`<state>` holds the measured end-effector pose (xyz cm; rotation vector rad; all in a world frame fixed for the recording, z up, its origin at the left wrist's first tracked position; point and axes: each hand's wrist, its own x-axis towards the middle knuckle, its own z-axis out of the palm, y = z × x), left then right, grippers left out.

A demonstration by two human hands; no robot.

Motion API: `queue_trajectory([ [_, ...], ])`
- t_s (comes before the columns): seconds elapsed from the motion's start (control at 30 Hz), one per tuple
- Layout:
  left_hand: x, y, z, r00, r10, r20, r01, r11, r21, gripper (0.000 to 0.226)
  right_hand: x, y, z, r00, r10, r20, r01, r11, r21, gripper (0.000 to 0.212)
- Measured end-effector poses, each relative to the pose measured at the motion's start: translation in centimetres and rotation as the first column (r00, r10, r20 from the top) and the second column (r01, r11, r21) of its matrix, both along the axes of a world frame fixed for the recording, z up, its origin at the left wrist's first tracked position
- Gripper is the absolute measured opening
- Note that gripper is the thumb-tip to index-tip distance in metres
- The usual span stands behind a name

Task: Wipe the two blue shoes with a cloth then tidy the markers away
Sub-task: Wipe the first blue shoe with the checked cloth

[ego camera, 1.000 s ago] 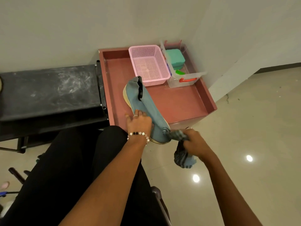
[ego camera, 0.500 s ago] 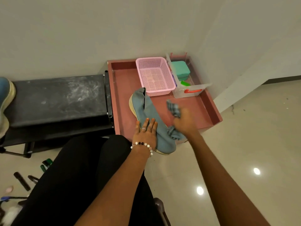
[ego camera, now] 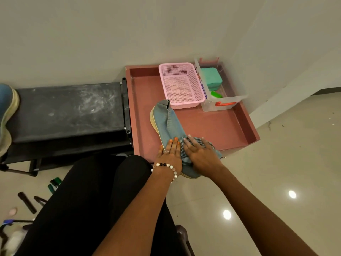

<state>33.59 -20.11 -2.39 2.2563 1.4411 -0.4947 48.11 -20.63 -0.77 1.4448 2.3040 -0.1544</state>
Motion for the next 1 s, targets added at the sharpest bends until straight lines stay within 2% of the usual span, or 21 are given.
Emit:
queue_trajectory([
  [0.17, 0.4, 0.1, 0.1, 1.000, 0.018, 0.001, -0.018, 1.000, -0.016, 0.061, 0.8, 2.0, 0.2, 1.000, 0.010, 0.021, -0.010, 1.000, 0.017, 0.061],
  [0.37, 0.5, -0.3, -0.2, 0.999, 0.046, -0.002, -0.046, 0.999, -0.019, 0.063, -0.9, -1.0, -0.4, 0.977, -0.210, -0.044, 0.208, 0.977, -0.045, 0.068],
  [0.5, 1.0, -0.5, -0.3, 0.997, 0.075, 0.024, -0.075, 0.997, -0.019, 0.066, -0.3, -1.5, -0.4, 0.975, -0.217, -0.039, 0.215, 0.976, -0.042, 0.070],
  [0.6, 1.1, -0.7, -0.4, 0.992, 0.119, 0.049, -0.117, 0.993, -0.030, 0.065, -0.7, 1.1, -0.9, 0.985, -0.168, -0.043, 0.167, 0.986, -0.012, 0.066],
  [0.77, 1.1, -0.2, -0.3, 0.995, 0.101, 0.006, -0.101, 0.993, -0.065, 0.069, -2.2, 5.0, -0.7, 0.976, -0.203, -0.082, 0.203, 0.979, 0.001, 0.064],
  [0.9, 1.0, -0.1, 0.2, 0.994, 0.100, 0.041, -0.096, 0.991, -0.096, 0.067, -2.3, 2.9, -0.3, 0.962, -0.246, -0.121, 0.247, 0.969, -0.007, 0.071],
  [1.0, 0.9, -0.3, 0.2, 0.994, 0.092, 0.052, -0.087, 0.992, -0.094, 0.069, -0.8, -0.5, 0.2, 0.956, -0.279, -0.085, 0.271, 0.958, -0.097, 0.071],
])
